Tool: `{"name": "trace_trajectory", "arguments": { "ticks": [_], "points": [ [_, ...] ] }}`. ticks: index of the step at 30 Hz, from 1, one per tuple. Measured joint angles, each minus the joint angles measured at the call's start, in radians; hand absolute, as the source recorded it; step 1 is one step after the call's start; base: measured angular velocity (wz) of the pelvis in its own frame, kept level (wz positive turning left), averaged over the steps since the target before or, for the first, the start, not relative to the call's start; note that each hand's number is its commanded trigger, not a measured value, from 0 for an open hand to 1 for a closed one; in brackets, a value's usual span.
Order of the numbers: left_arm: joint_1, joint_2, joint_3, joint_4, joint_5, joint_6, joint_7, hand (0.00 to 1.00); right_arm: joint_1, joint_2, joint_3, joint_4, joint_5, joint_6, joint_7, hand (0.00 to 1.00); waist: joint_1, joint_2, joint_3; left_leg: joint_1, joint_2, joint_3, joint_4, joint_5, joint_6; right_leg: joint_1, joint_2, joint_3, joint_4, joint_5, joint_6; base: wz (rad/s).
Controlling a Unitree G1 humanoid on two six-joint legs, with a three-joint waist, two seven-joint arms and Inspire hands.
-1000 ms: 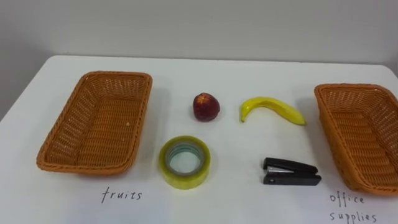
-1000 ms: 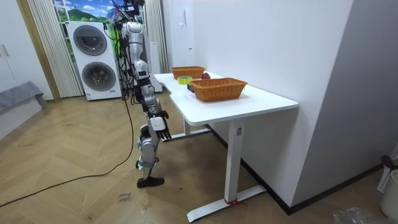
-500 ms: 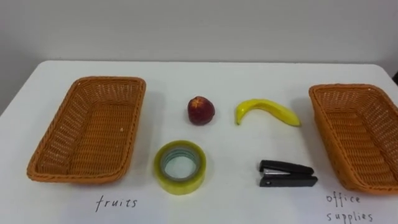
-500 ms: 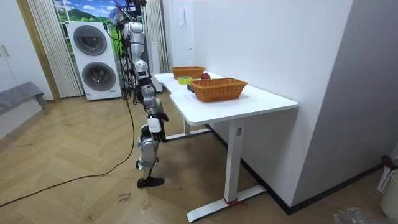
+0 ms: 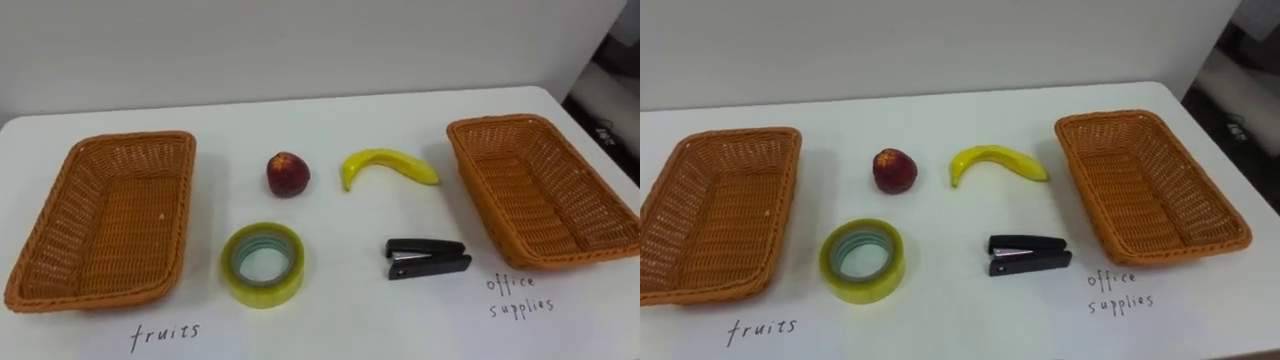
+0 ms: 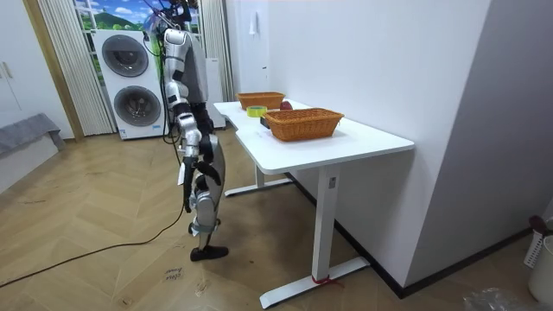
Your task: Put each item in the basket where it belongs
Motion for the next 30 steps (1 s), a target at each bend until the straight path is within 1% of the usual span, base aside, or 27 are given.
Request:
{"name": "trace_trajectory", "arguments": {
  "ticks": [1,2,3,4,5,6,7,8,10,11,13,14,15,16,17,18,20,22,23,26,27,28,30],
  "points": [
    [0.002,0.004,0.007,-0.006,0.002,-0.002,0.0,0.0,-0.002,-0.002,-0.025,-0.04,-0.026,-0.02,-0.046,0.0,-0.003,-0.002,-0.0003,0.001,0.0,0.0,0.0,0.0,0.0,0.0,-0.001,0.0,-0.001,0.0,0.0,0.0],
    [0.004,0.005,0.014,-0.016,0.002,-0.002,0.0,0.0,-0.004,-0.002,-0.036,-0.065,-0.03,-0.03,-0.071,0.0,-0.003,-0.003,-0.0001,0.0,-0.001,0.0,0.0,0.0,0.0,0.0,-0.001,0.0,-0.002,0.0,0.0,0.0],
    [0.006,0.007,0.02,-0.033,0.002,-0.008,0.0,0.0,-0.006,-0.002,-0.05,-0.12,-0.031,-0.047,-0.121,0.0,-0.002,-0.005,0.0003,-0.002,-0.001,0.001,0.0,0.0,0.0,-0.001,-0.001,0.0,-0.003,-0.001,0.001,0.0],
    [0.004,0.013,0.018,-0.035,0.002,-0.021,0.001,0.0,-0.013,-0.005,-0.049,-0.166,-0.05,-0.065,-0.17,0.0,0.002,-0.006,-0.0005,-0.005,-0.001,0.002,0.0,0.0,0.0,-0.005,-0.001,0.002,-0.002,-0.001,0.001,-0.06],
    [-0.004,0.018,0.017,-0.034,0.002,-0.028,0.001,0.0,-0.021,-0.005,-0.049,-0.213,-0.083,-0.079,-0.217,0.0,0.003,-0.011,-0.004,-0.012,-0.001,0.006,0.0,0.0,0.0,-0.015,-0.001,0.005,-0.002,-0.001,0.001,-0.08],
    [-0.007,0.019,0.018,-0.033,0.002,-0.033,0.001,0.0,-0.026,-0.005,-0.049,-0.238,-0.104,-0.084,-0.239,0.0,0.005,-0.011,-0.0025,-0.016,-0.001,0.007,0.0,0.0,0.0,-0.018,-0.001,0.006,-0.002,-0.001,0.001,-0.07],
    [-0.008,0.02,0.017,-0.035,0.002,-0.044,0.001,0.0,-0.027,-0.005,-0.05,-0.3,-0.146,-0.088,-0.285,0.0,0.002,-0.009,-0.0022,-0.022,-0.001,0.008,0.0,0.0,0.0,-0.019,-0.001,0.006,-0.001,-0.001,0.001,0.0],
    [-0.007,0.02,0.017,-0.037,0.002,-0.045,0.001,0.0,-0.024,-0.005,-0.049,-0.333,-0.17,-0.09,-0.305,0.0,0.002,-0.009,-0.002,-0.024,-0.002,0.008,0.0,0.0,0.0,-0.02,-0.002,0.005,-0.001,-0.001,0.001,0.0],
    [-0.004,0.021,0.017,-0.053,0.002,-0.046,0.001,0.0,-0.024,-0.006,-0.05,-0.447,-0.287,-0.112,-0.384,0.0,0.004,-0.012,-0.0008,-0.028,-0.002,0.008,0.0,0.0,0.0,-0.025,-0.002,0.003,-0.001,-0.001,0.001,0.0],
    [-0.005,0.021,0.016,-0.054,0.005,-0.047,0.001,0.0,-0.026,-0.006,-0.05,-0.472,-0.311,-0.118,-0.401,0.0,0.003,-0.013,-0.0003,-0.029,-0.002,0.008,0.0,0.0,0.0,-0.026,-0.002,0.003,-0.001,-0.001,0.001,0.0],
    [-0.005,0.019,0.015,-0.064,0.017,-0.052,0.001,0.0,-0.026,-0.007,-0.05,-0.568,-0.381,-0.146,-0.449,0.0,0.005,-0.013,-0.0005,-0.035,-0.002,0.008,0.0,0.0,0.0,-0.032,-0.002,0.003,-0.001,-0.001,0.001,0.0],
    [-0.004,0.019,0.015,-0.064,0.018,-0.056,0.001,0.0,-0.03,-0.008,-0.05,-0.585,-0.405,-0.149,-0.457,0.0,0.007,-0.016,0.0001,-0.035,-0.002,0.007,0.0,0.0,0.0,-0.033,-0.002,0.003,0.0,-0.001,0.001,0.0],
    [-0.003,0.019,0.015,-0.064,0.02,-0.059,0.001,0.0,-0.032,-0.009,-0.05,-0.63,-0.449,-0.149,-0.471,0.0,0.009,-0.015,0.0005,-0.035,-0.002,0.007,0.0,0.0,0.0,-0.034,-0.002,0.003,0.001,-0.001,0.001,0.0],
    [-0.002,0.019,0.015,-0.064,0.02,-0.059,0.001,0.0,-0.033,-0.012,-0.049,-0.669,-0.475,-0.157,-0.477,0.0,0.009,-0.015,0.001,-0.035,-0.002,0.007,0.0,0.0,0.0,-0.034,-0.002,0.002,0.001,-0.001,0.001,0.0],
    [-0.003,0.02,0.015,-0.064,0.02,-0.061,0.001,0.0,-0.036,-0.016,-0.049,-0.694,-0.503,-0.161,-0.48,0.0,0.009,-0.011,-0.0004,-0.034,-0.001,0.008,0.001,0.0,0.0,-0.034,-0.002,0.002,0.001,-0.001,0.001,0.0],
    [-0.002,0.019,0.015,-0.064,0.02,-0.064,0.001,0.0,-0.035,-0.017,-0.049,-0.71,-0.524,-0.161,-0.482,0.0,0.009,-0.013,0.0,-0.033,-0.001,0.007,0.001,0.0,0.0,-0.034,-0.002,0.002,0.001,-0.001,0.001,0.0],
    [0.001,0.018,0.015,-0.064,0.018,-0.066,-0.002,0.0,-0.033,-0.018,-0.049,-0.778,-0.615,-0.169,-0.496,0.0,0.01,-0.01,0.0017,-0.03,-0.001,0.007,0.001,0.0,0.0,-0.037,-0.001,0.002,0.001,-0.001,0.001,0.0],
    [-0.002,0.019,0.016,-0.065,0.019,-0.068,-0.005,0.0,-0.036,-0.02,-0.049,-0.834,-0.657,-0.175,-0.507,0.0,0.009,-0.007,0.0018,-0.032,-0.001,0.007,0.001,0.0,0.0,-0.039,-0.001,0.003,0.001,-0.001,0.001,0.0],
    [-0.004,0.019,0.017,-0.066,0.019,-0.069,-0.007,0.0,-0.036,-0.021,-0.049,-0.849,-0.667,-0.181,-0.509,0.0,0.009,-0.006,0.0019,-0.032,-0.001,0.007,0.001,0.0,0.0,-0.04,-0.001,0.003,0.001,-0.001,0.001,0.0],
    [-0.004,0.019,0.017,-0.066,0.018,-0.089,-0.02,0.0,-0.035,-0.027,-0.049,-0.941,-0.696,-0.187,-0.516,0.0,0.017,-0.008,0.0018,-0.031,-0.001,0.01,0.001,0.0,0.0,-0.041,-0.001,0.007,0.001,-0.001,0.002,-0.03],
    [-0.003,0.019,0.017,-0.065,0.018,-0.09,-0.02,0.0,-0.035,-0.028,-0.049,-0.956,-0.698,-0.19,-0.519,0.0,0.017,-0.008,0.0018,-0.03,-0.001,0.011,0.001,0.0,0.0,-0.041,-0.001,0.008,0.001,-0.001,0.002,-0.07],
    [-0.004,0.019,0.013,-0.065,0.014,-0.09,-0.021,0.0,-0.035,-0.036,-0.044,-0.973,-0.706,-0.201,-0.525,0.0,0.023,-0.008,0.0019,-0.028,-0.001,0.014,0.001,0.0,0.0,-0.04,-0.001,0.009,0.002,-0.001,0.002,-0.05],
    [-0.006,0.019,0.003,-0.063,0.011,-0.096,-0.024,0.0,-0.035,-0.05,-0.038,-0.986,-0.713,-0.209,-0.524,0.0,0.029,-0.01,0.0021,-0.027,-0.001,0.015,0.001,0.0,0.0,-0.041,-0.001,0.01,0.004,-0.001,0.002,-0.02]
  ]
}}
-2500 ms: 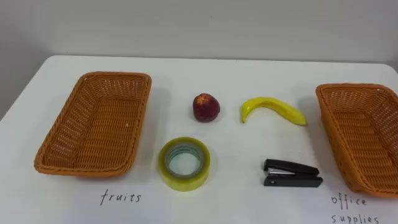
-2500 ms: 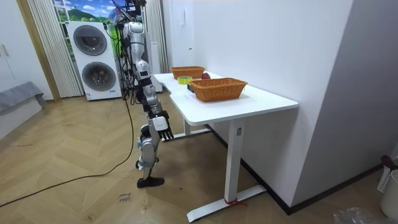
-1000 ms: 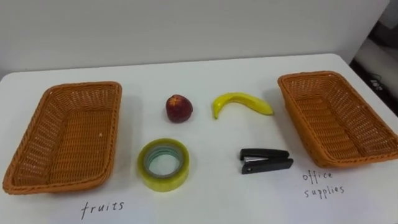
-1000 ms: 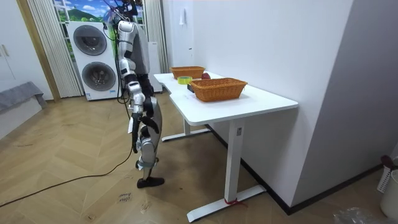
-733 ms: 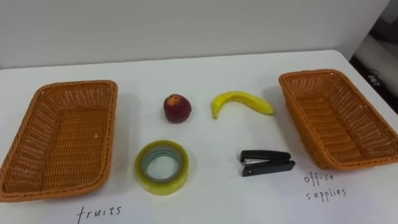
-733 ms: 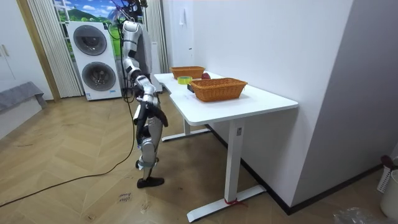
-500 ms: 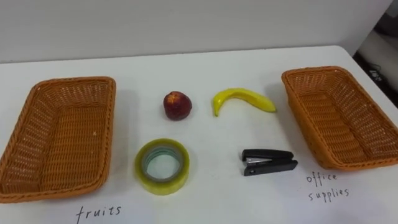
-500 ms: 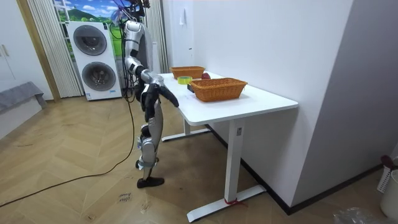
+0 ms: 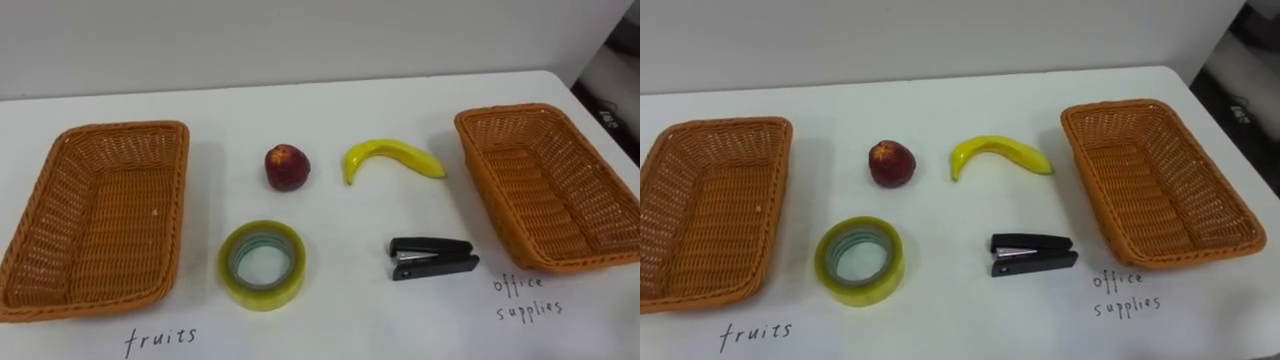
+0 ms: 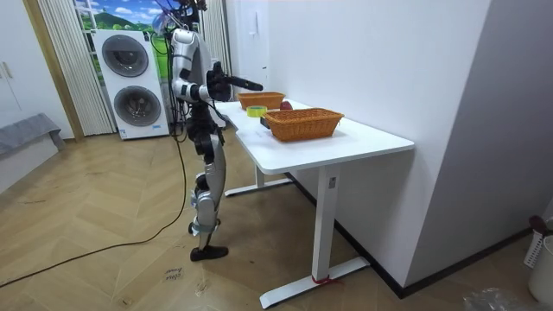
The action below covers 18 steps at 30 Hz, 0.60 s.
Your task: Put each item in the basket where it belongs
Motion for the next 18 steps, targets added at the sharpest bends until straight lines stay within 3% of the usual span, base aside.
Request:
{"name": "trace_trajectory", "arguments": {
  "ticks": [5,11,18],
  "points": [
    [-0.004,-0.004,-0.015,0.004,0.009,-0.001,-0.026,0.0,0.0,-0.006,0.061,-0.087,-0.137,-0.002,0.039,0.0,0.009,0.005,0.0004,-0.004,0.002,0.005,0.0,0.0,0.0,-0.013,0.0,-0.001,0.012,0.0,0.0,-0.03],
    [-0.003,-0.008,-0.015,0.012,0.008,-0.01,-0.05,0.0,-0.029,-0.011,0.098,-0.13,-0.293,0.004,0.185,0.0,0.018,0.0,0.0015,-0.001,0.002,0.005,0.0,0.0,0.0,-0.007,-0.001,-0.008,0.011,0.0,0.0,0.01],
    [-0.002,-0.003,-0.014,0.011,0.009,-0.022,-0.079,0.0,-0.062,-0.058,0.19,-0.169,-0.335,0.022,0.42,0.0,0.038,-0.015,0.0043,0.001,0.002,-0.004,0.0,0.0,0.0,0.006,-0.001,-0.016,0.009,0.0,0.0,0.03]
  ]
}}
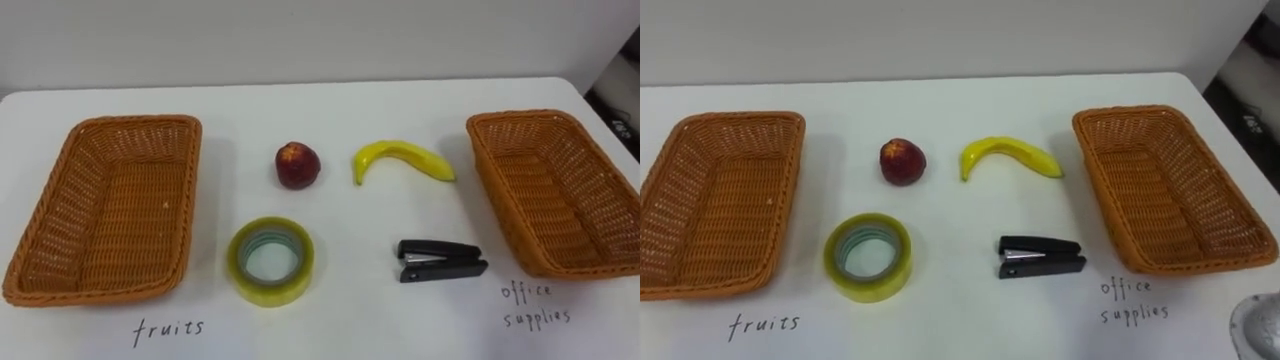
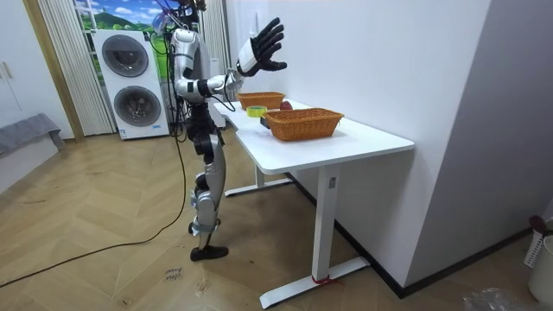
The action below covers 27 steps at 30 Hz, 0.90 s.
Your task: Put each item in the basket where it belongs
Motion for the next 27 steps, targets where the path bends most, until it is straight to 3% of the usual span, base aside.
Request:
{"name": "trace_trajectory", "arguments": {
  "ticks": [3,7,10,19,27],
  "points": [
    [0.001,0.002,0.004,0.003,0.0,-0.002,-0.009,0.0,-0.029,-0.004,0.003,0.0,0.0,0.012,0.099,0.0,0.001,-0.015,0.0064,-0.001,0.001,-0.005,0.0,0.0,0.0,0.0,0.0,-0.005,0.0,0.0,0.0,0.04],
    [0.005,0.002,0.008,0.002,0.0,-0.002,-0.027,0.0,-0.058,-0.034,0.026,-0.002,-0.003,0.029,0.208,0.0,0.018,-0.035,-0.0004,0.0,0.001,-0.004,0.0,0.0,0.0,0.0,0.0,-0.009,0.0,0.0,0.0,-0.02],
    [-0.005,0.002,0.008,0.003,0.0,-0.01,-0.027,0.0,-0.062,-0.056,0.064,-0.003,-0.039,0.031,0.293,0.0,0.026,-0.037,-0.0018,0.0,0.001,-0.006,0.0,0.0,0.0,0.003,-0.001,-0.019,0.0,0.001,0.0,0.03],
    [-0.005,0.004,0.01,0.005,0.001,-0.012,-0.056,0.0,-0.062,-0.058,0.125,-0.003,-0.206,0.055,0.485,0.0,0.049,-0.026,0.0039,-0.001,0.001,-0.015,0.0,0.0,0.0,0.002,-0.002,-0.024,0.0,0.001,-0.001,0.01],
    [-0.004,0.005,0.01,-0.001,0.037,-0.007,-0.074,0.0,-0.062,-0.068,0.18,-0.004,-0.243,0.107,0.654,0.0,0.055,-0.035,-0.0036,-0.003,0.001,-0.019,0.002,0.0,0.0,0.003,-0.003,-0.028,0.0,0.001,-0.001,0.01]
  ]
}}
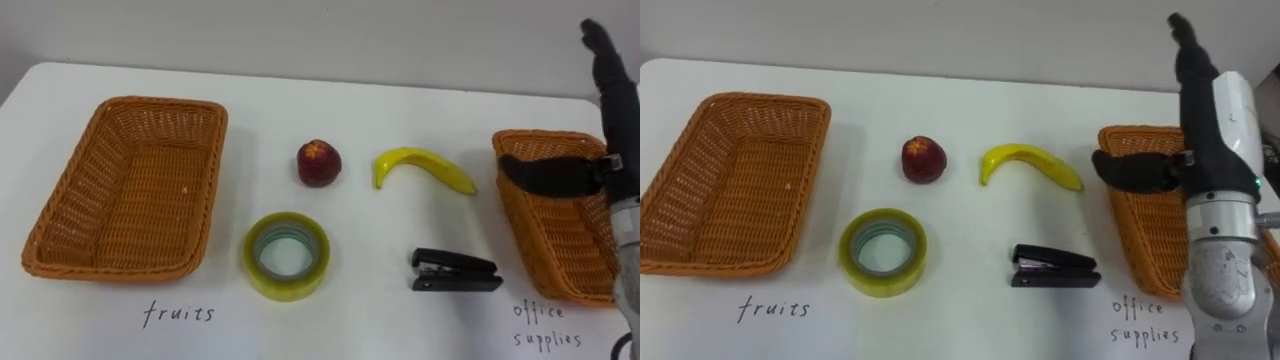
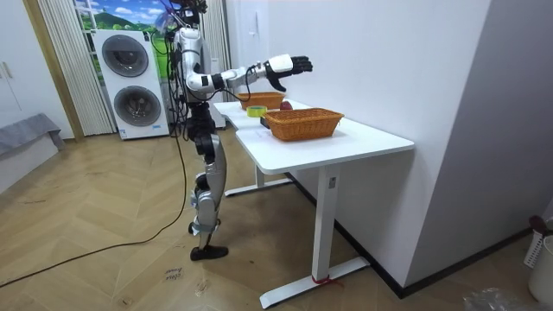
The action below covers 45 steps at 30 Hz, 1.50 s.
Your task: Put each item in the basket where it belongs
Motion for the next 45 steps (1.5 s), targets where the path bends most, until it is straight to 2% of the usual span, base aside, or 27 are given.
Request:
{"name": "trace_trajectory", "arguments": {
  "ticks": [9,15,20,23,25,45],
  "points": [
    [-0.009,0.019,-0.003,0.0,0.026,0.001,-0.001,0.0,0.0,-0.009,0.032,0.009,0.011,0.034,0.186,0.0,0.0,-0.004,0.0011,0.001,0.0,-0.007,0.005,0.0,0.0,0.008,-0.001,-0.006,-0.001,0.0,0.0,0.02],
    [-0.026,0.024,-0.002,0.028,0.026,0.001,-0.025,0.0,0.0,-0.01,0.049,0.009,0.01,0.037,0.305,0.0,0.005,-0.01,0.0031,0.003,0.0,-0.013,0.009,0.0,0.0,0.015,-0.001,-0.009,-0.001,0.0,0.0,0.02],
    [-0.048,0.028,-0.003,0.042,0.026,0.003,-0.044,0.0,0.001,-0.01,0.061,0.009,0.009,0.078,0.44,0.0,0.023,-0.018,0.0088,0.002,0.0,-0.016,0.01,0.0,0.0,0.016,-0.001,-0.012,-0.001,0.001,-0.001,0.01],
    [-0.052,0.029,-0.003,0.042,0.026,0.005,-0.046,0.0,0.001,-0.01,0.063,0.009,0.006,0.079,0.486,0.0,0.026,-0.021,0.0085,0.001,0.0,-0.017,0.01,0.0,0.0,0.018,-0.001,-0.014,-0.001,0.001,-0.001,0.01],
    [-0.054,0.031,-0.003,0.042,0.026,0.012,-0.049,0.0,0.001,-0.01,0.07,0.009,-0.001,0.094,0.527,0.0,0.027,-0.024,0.0064,0.0,0.0,-0.023,0.01,0.0,0.0,0.019,-0.001,-0.021,-0.001,0.001,-0.001,0.08],
    [-0.06,0.039,-0.003,0.001,0.023,0.024,-0.045,0.0,0.001,-0.011,0.089,0.006,-0.025,0.163,0.742,0.0,0.03,-0.031,0.0038,0.001,-0.001,-0.028,0.012,0.0,0.0,0.028,-0.001,-0.023,-0.002,0.001,-0.001,0.01]
  ]
}}
